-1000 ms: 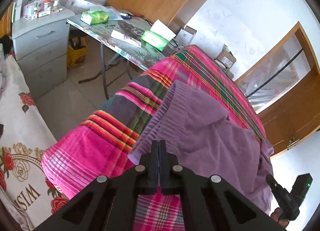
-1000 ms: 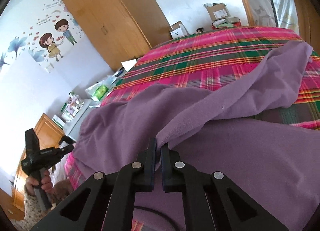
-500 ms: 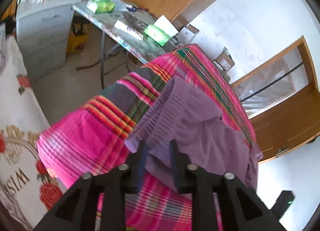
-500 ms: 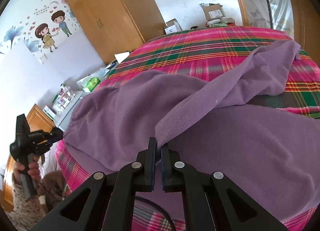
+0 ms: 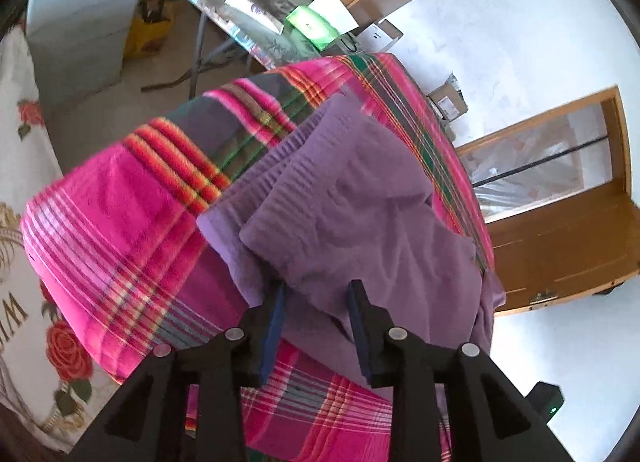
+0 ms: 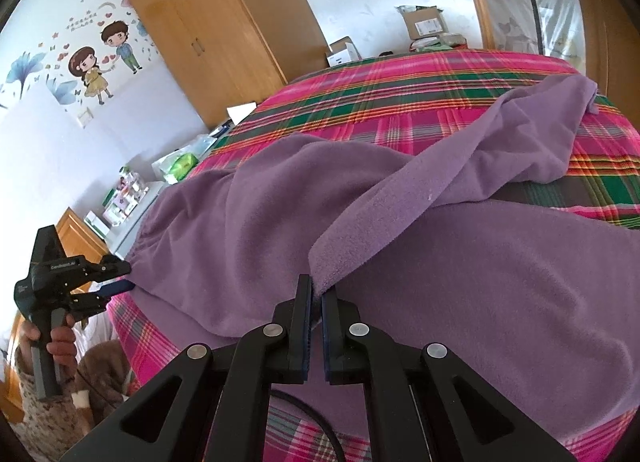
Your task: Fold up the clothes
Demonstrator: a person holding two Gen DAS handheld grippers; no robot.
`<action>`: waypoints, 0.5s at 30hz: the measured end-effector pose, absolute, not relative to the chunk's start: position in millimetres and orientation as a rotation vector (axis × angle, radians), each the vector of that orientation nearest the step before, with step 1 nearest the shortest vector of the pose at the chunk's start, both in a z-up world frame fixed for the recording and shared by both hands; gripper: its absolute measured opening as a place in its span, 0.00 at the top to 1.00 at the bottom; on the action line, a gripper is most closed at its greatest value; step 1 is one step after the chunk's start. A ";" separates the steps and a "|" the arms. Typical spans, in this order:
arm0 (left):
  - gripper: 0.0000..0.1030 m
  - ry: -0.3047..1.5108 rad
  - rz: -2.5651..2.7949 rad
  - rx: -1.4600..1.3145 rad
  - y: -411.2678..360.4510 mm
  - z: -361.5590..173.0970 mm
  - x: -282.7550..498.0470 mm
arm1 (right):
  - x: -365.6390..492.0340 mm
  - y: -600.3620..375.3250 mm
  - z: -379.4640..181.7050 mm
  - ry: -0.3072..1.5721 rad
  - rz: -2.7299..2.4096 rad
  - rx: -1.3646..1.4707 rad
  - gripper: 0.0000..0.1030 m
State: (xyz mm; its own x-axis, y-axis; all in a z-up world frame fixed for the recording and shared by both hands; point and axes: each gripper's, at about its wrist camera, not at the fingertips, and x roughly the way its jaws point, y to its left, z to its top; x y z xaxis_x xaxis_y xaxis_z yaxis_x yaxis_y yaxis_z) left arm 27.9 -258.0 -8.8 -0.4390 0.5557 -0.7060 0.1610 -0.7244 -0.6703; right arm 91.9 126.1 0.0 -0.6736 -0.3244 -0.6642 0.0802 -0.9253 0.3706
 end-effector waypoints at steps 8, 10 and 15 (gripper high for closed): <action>0.92 -1.144 2.302 -1.438 -272.5 -5.1 24.4 | 93.9 125.3 3.0 -0.464 -2.650 1.120 0.95; 0.95 -1.116 2.340 -1.407 -272.4 -0.3 25.2 | 94.5 125.9 5.9 -0.474 -2.651 1.107 0.95; 0.96 -1.097 2.400 -1.332 -274.8 11.8 28.2 | 98.5 127.3 12.6 -0.482 -2.648 1.081 0.96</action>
